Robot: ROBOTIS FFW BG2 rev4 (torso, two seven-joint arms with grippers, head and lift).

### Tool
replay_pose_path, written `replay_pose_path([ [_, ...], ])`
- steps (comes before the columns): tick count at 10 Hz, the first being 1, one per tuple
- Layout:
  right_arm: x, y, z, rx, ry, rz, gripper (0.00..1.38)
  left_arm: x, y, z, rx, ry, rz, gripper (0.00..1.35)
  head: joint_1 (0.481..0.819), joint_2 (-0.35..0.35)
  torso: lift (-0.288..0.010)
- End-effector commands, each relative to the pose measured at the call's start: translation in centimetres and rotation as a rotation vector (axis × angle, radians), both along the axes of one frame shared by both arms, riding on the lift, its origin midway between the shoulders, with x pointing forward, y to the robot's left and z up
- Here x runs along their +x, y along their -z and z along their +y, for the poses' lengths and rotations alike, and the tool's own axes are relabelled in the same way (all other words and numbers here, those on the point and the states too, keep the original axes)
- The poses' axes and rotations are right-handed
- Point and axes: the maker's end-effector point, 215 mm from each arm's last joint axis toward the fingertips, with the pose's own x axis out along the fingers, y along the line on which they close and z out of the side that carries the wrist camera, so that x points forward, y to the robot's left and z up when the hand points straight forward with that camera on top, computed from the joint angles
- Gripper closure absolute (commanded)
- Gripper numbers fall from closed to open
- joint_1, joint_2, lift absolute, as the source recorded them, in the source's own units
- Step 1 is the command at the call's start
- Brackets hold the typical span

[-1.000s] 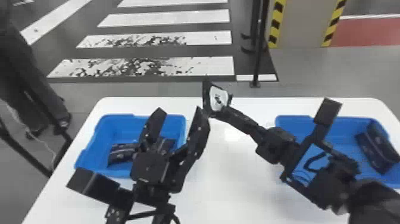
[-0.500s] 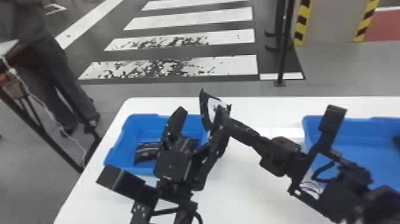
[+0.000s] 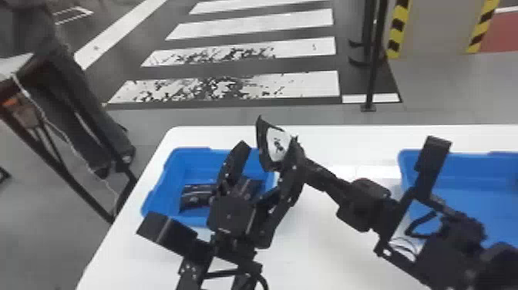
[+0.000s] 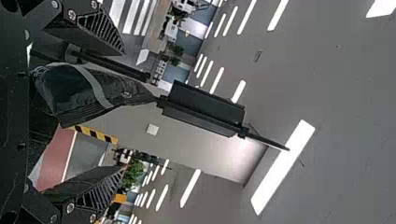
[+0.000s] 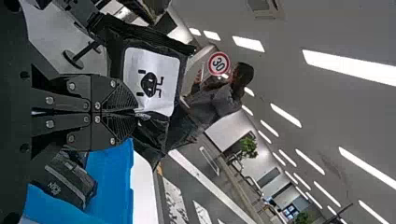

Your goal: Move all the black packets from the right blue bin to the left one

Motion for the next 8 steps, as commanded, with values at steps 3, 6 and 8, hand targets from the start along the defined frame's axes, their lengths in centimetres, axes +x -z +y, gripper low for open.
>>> replay_pose_path([
  [3,-0.98,-0.37,0.89,0.018,-0.028,0.008,1.24,0.18,0.55,0.00,-0.003,-0.006,0.022,0.76,0.695,0.253,-0.140],
  [6,-1.01,-0.45,0.92,0.027,-0.029,0.011,1.24,0.17,1.12,0.06,-0.024,-0.018,0.047,1.21,0.695,0.261,-0.140],
  [8,-0.95,-0.53,0.80,0.037,-0.025,0.012,1.24,0.05,0.24,0.32,-0.007,-0.030,0.013,1.21,0.695,0.257,-0.140],
])
